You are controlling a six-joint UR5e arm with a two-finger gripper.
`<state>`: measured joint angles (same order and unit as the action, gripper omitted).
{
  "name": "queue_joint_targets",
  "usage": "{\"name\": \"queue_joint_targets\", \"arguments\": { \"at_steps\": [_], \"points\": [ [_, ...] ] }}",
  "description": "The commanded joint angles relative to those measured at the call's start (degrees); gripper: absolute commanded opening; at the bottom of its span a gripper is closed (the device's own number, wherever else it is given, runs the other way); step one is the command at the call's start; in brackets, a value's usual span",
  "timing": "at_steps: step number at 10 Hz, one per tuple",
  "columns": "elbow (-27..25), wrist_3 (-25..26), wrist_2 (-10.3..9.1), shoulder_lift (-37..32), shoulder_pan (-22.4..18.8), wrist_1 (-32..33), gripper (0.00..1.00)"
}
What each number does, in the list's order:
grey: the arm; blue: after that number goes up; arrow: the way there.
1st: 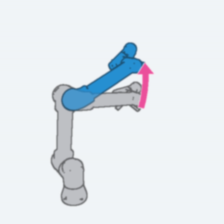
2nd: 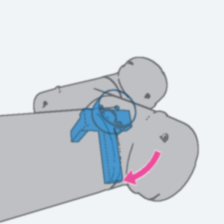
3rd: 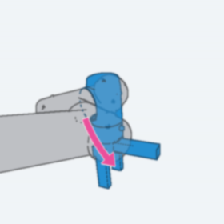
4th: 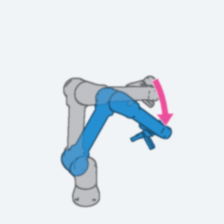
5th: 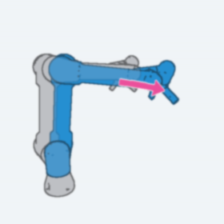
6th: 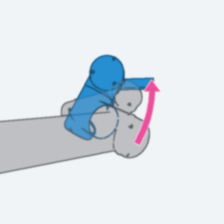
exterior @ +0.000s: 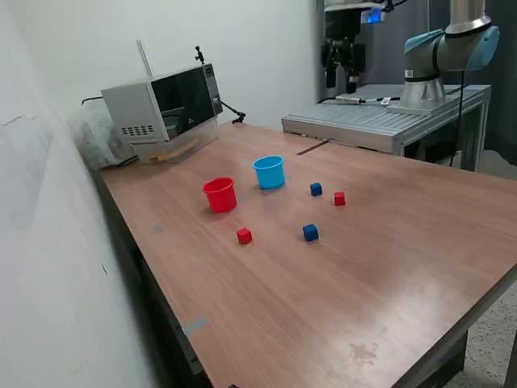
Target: Place red objects in the red bin, and blue objects in the blue bin.
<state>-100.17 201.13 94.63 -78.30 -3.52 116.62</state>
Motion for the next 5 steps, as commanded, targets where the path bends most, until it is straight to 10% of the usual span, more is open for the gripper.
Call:
{"name": "queue_joint_targets", "arguments": {
  "at_steps": [1, 5],
  "points": [
    [-3.4, 0.0, 0.02, 6.6, 4.1, 7.6, 1.0],
    [-5.4, -0.1, 0.02, 11.1, 6.9, 12.2, 1.0]
  ]
}}
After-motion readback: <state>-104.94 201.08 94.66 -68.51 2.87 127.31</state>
